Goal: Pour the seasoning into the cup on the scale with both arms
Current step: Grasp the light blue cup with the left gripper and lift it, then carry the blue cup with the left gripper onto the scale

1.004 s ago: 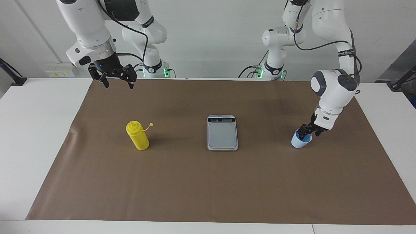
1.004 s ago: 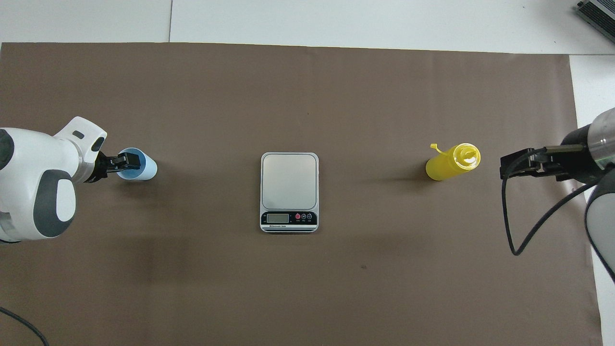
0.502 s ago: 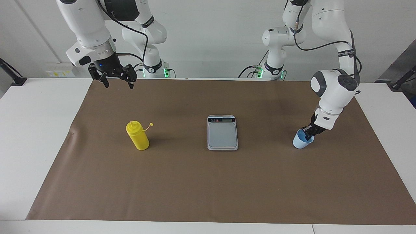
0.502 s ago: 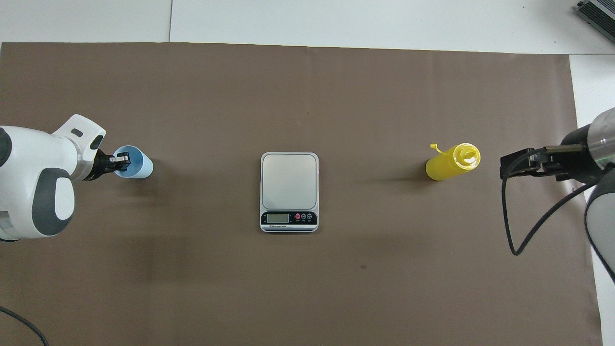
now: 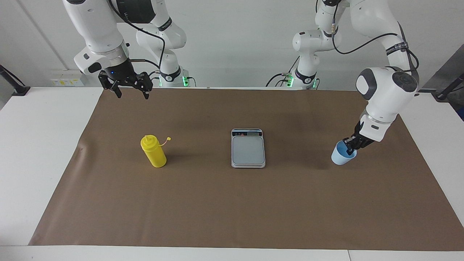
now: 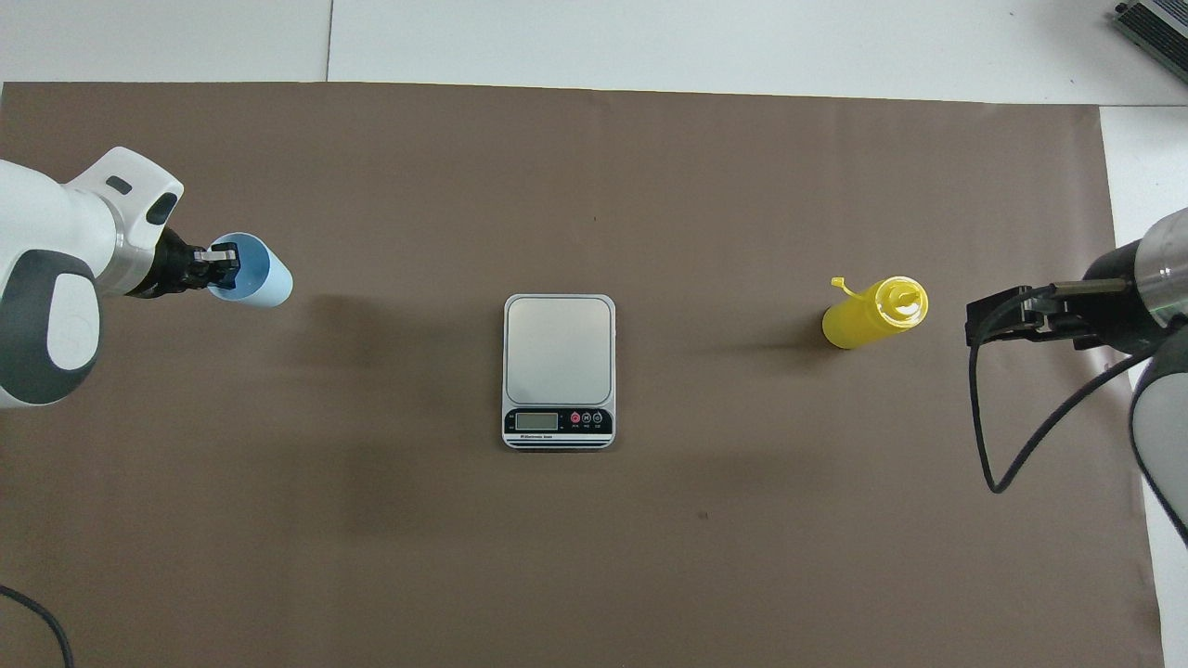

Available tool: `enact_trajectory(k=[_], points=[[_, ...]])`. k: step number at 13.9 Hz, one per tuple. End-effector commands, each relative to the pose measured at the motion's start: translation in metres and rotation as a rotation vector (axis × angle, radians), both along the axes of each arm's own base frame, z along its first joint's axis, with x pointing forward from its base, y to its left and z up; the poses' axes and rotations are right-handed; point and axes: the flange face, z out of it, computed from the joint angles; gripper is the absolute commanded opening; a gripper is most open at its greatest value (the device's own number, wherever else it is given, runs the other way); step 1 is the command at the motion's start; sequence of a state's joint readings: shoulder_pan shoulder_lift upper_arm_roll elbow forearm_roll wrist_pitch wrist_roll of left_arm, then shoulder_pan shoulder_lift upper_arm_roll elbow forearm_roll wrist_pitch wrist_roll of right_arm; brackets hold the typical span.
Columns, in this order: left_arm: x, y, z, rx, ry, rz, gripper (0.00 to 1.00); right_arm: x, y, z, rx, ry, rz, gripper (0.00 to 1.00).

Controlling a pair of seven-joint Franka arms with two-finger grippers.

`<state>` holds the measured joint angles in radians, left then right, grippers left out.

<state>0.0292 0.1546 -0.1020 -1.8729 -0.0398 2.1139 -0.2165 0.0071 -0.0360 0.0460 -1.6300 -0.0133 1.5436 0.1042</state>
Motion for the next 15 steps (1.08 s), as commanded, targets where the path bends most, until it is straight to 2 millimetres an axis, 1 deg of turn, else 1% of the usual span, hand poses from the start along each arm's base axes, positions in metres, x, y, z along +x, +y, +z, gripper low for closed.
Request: enact_trajectory(k=[1, 2, 4, 6, 7, 8, 9, 10, 11, 12, 13, 14, 15], points=[[0.0, -0.065, 0.019, -0.027, 0.025, 0.057, 0.0, -0.004, -0.002, 0.001, -0.007, 0.0, -0.016, 1.0], [-0.003, -0.089, 0.021, -0.034, 0.016, 0.073, 0.0, -0.004, -0.002, 0.001, -0.007, 0.0, -0.016, 1.0], [-0.011, -0.128, 0.022, -0.043, 0.002, 0.066, 0.0, -0.004, -0.002, 0.0, -0.007, 0.001, -0.016, 1.0], [-0.025, -0.182, 0.018, -0.069, -0.027, 0.084, 0.0, -0.004, -0.002, 0.0, -0.007, 0.001, -0.016, 1.0], [-0.032, -0.2, 0.018, -0.073, -0.025, 0.093, 0.0, -0.004, -0.002, 0.0, -0.007, 0.001, -0.016, 1.0], [-0.044, -0.229, 0.013, -0.077, -0.015, 0.094, 0.0, -0.004, -0.002, 0.001, -0.007, 0.0, -0.016, 1.0], [-0.052, -0.252, 0.001, -0.075, 0.002, 0.112, 0.0, -0.004, -0.002, 0.001, -0.007, 0.0, -0.016, 1.0], [-0.059, -0.268, 0.0, -0.077, 0.0, 0.114, 0.0, -0.004, -0.002, 0.0, -0.007, 0.001, -0.016, 1.0], [-0.064, -0.278, -0.001, -0.076, 0.003, 0.111, 0.0, -0.004, -0.002, 0.001, -0.007, -0.002, -0.016, 1.0], [-0.067, -0.282, -0.004, -0.073, 0.007, 0.107, 0.0, -0.004, -0.002, 0.001, -0.007, 0.0, -0.016, 1.0], [-0.067, -0.286, -0.013, -0.067, 0.017, 0.107, 0.0, -0.004, -0.002, 0.001, -0.007, 0.0, -0.015, 1.0], [-0.067, -0.292, -0.015, -0.072, 0.014, 0.103, 0.0, -0.004, -0.002, 0.001, -0.007, 0.0, -0.016, 1.0], [-0.066, -0.296, -0.022, -0.076, 0.012, 0.117, 0.0, -0.004, -0.002, 0.0, -0.007, 0.001, -0.016, 1.0]])
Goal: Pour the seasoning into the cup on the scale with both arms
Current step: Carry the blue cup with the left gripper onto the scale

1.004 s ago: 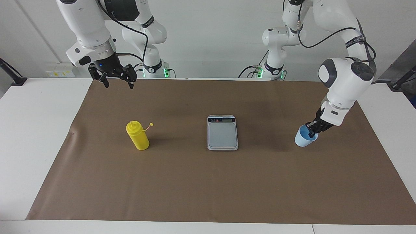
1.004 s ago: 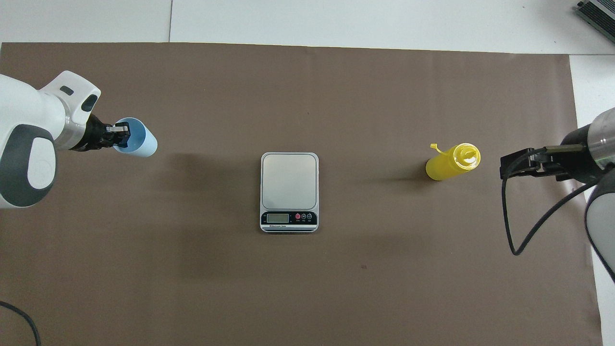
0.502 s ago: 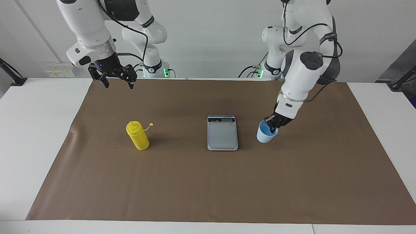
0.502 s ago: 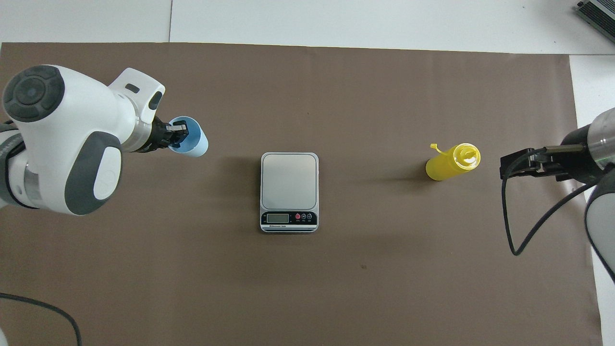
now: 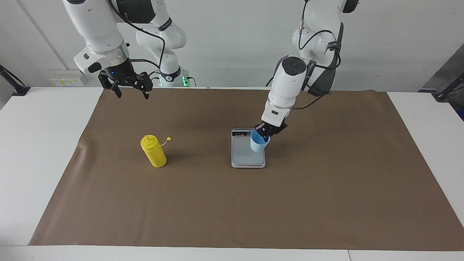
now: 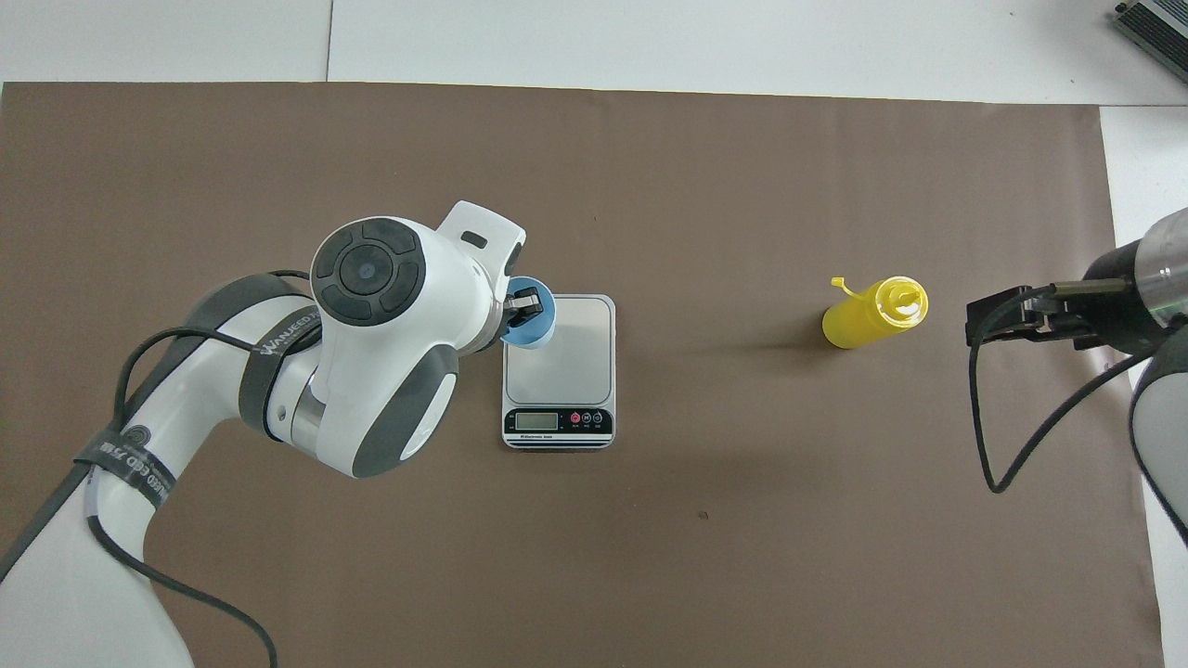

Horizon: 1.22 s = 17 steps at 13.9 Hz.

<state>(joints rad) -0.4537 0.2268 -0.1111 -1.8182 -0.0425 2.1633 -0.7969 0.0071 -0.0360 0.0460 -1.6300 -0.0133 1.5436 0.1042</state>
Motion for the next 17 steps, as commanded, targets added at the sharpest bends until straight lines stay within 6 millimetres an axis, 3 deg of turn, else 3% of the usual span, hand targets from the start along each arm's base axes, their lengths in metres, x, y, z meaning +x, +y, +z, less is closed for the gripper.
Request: enact_trajectory(k=[1, 3, 6, 17], points=[[0.003, -0.013, -0.013, -0.013, -0.014, 0.025, 0.0, -0.004, -0.002, 0.0, -0.007, 0.001, -0.016, 1.0], [0.003, -0.022, -0.03, 0.0, 0.0, 0.022, 0.0, -0.004, -0.002, 0.001, -0.007, 0.0, -0.016, 1.0], [-0.003, -0.034, -0.032, 0.019, -0.043, 0.057, 0.0, -0.004, -0.002, 0.001, -0.007, 0.0, -0.016, 1.0], [-0.01, -0.034, -0.044, 0.028, -0.04, 0.047, 0.0, -0.004, -0.002, 0.001, -0.007, 0.0, -0.016, 1.0]])
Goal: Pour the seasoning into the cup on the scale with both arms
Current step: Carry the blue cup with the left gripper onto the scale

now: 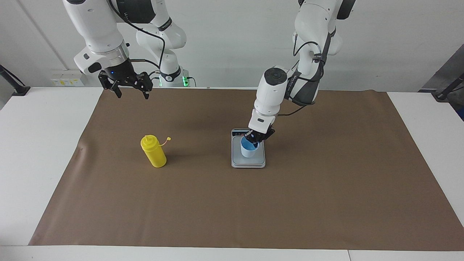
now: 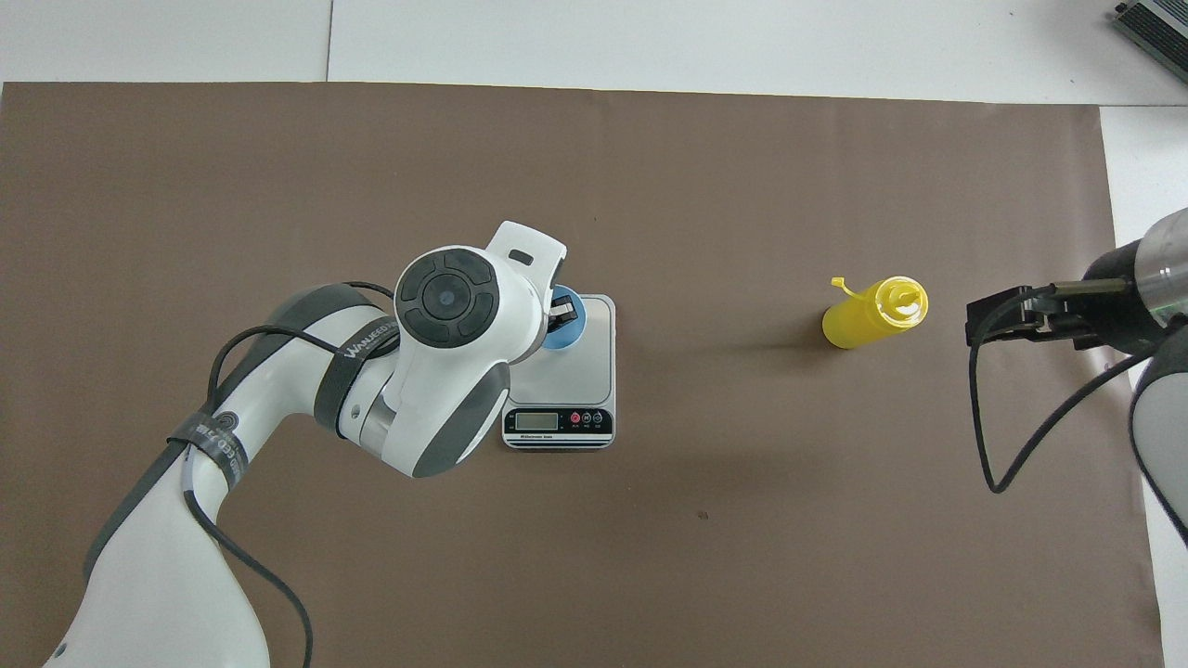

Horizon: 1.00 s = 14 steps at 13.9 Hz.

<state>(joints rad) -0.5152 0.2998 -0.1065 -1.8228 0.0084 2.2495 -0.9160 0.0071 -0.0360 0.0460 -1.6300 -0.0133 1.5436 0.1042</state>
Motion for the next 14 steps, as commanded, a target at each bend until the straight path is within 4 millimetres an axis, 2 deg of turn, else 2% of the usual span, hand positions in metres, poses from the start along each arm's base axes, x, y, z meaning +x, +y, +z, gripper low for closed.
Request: enact_trajectory(k=[1, 2, 3, 4, 5, 6, 9, 11, 14], points=[[0.001, 0.004, -0.005, 0.01, -0.026, 0.009, 0.0, -0.004, -0.002, 0.001, -0.007, 0.0, -0.016, 1.0], [-0.001, 0.003, -0.008, 0.013, -0.021, 0.007, 0.07, -0.004, -0.002, 0.001, -0.007, 0.0, -0.016, 1.0], [-0.003, 0.002, -0.008, 0.013, -0.021, 0.007, 0.22, -0.004, -0.002, 0.001, -0.007, 0.0, -0.016, 1.0], [-0.003, 0.002, -0.008, 0.013, -0.021, 0.007, 0.48, -0.004, -0.002, 0.001, -0.007, 0.0, -0.016, 1.0], [-0.004, 0.001, -0.008, 0.014, -0.02, 0.005, 0.84, -0.004, -0.002, 0.001, -0.007, 0.0, -0.016, 1.0], [-0.003, 0.002, -0.008, 0.017, -0.016, 0.007, 1.0, -0.004, -0.002, 0.001, -0.007, 0.0, -0.016, 1.0], [0.002, 0.015, 0.007, 0.023, -0.016, 0.021, 1.0, -0.004, -0.002, 0.001, -0.007, 0.0, -0.016, 1.0], [0.014, 0.045, 0.037, 0.042, -0.039, 0.01, 1.0, -0.004, -0.002, 0.0, -0.007, 0.001, -0.016, 1.0], [0.031, 0.1, 0.069, 0.071, -0.048, -0.049, 1.0, -0.004, -0.002, 0.001, -0.007, 0.0, -0.016, 1.0]])
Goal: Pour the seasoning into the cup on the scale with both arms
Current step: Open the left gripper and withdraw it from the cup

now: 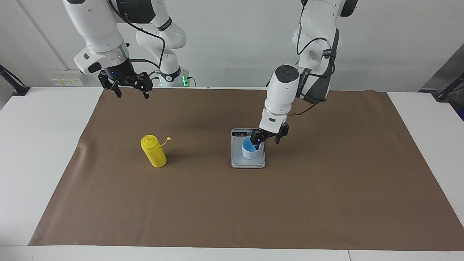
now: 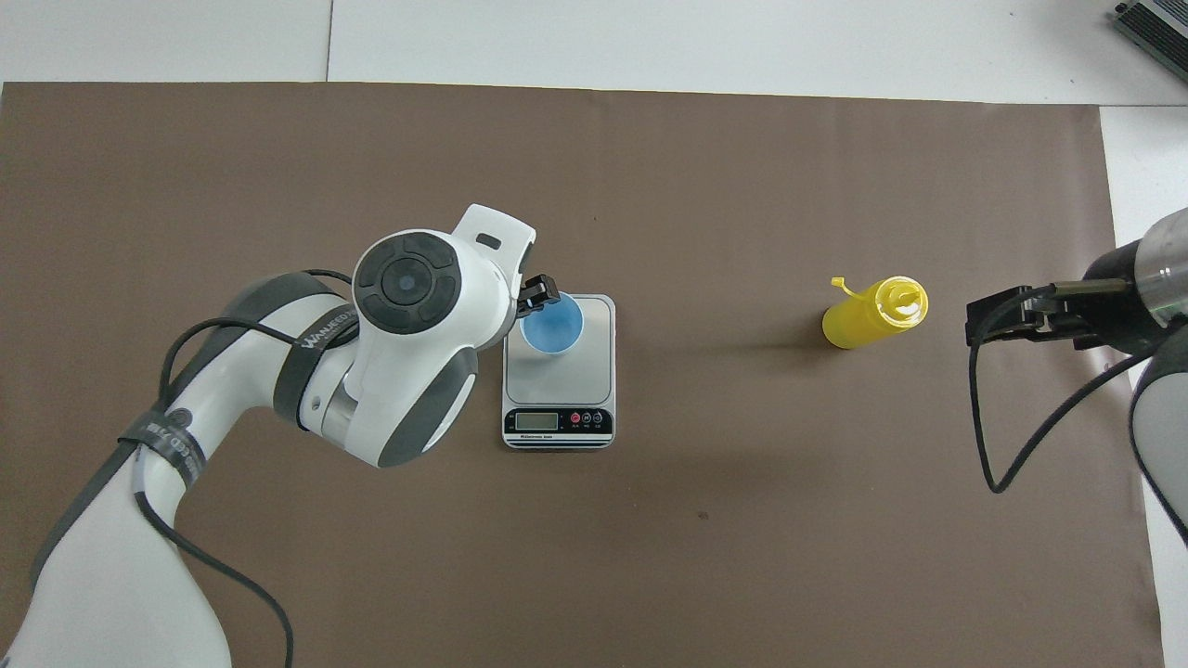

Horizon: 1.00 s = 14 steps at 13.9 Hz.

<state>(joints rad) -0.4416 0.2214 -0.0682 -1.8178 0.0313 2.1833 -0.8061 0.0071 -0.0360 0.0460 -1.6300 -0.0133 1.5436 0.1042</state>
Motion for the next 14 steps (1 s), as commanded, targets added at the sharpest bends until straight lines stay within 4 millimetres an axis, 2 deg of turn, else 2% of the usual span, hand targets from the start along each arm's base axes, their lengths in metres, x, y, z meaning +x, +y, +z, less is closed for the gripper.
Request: enact_trajectory(k=[1, 3, 5, 8, 14], points=[[0.01, 0.052, 0.029, 0.049, 0.002, -0.064, 1.0, -0.004, -0.002, 0.001, -0.007, 0.0, -0.016, 1.0], [0.014, 0.076, 0.037, 0.075, 0.024, -0.137, 1.0, -0.004, -0.002, 0.001, -0.007, 0.0, -0.016, 1.0], [0.02, 0.118, 0.05, 0.096, 0.036, -0.22, 1.0, -0.004, -0.002, 0.001, -0.007, 0.0, -0.016, 1.0], [0.022, 0.166, 0.067, 0.118, 0.052, -0.328, 1.0, -0.004, -0.002, 0.001, -0.007, 0.0, -0.016, 1.0], [0.014, 0.224, 0.101, 0.132, 0.052, -0.434, 1.0, -0.004, -0.003, 0.003, -0.005, -0.002, -0.029, 1.0]])
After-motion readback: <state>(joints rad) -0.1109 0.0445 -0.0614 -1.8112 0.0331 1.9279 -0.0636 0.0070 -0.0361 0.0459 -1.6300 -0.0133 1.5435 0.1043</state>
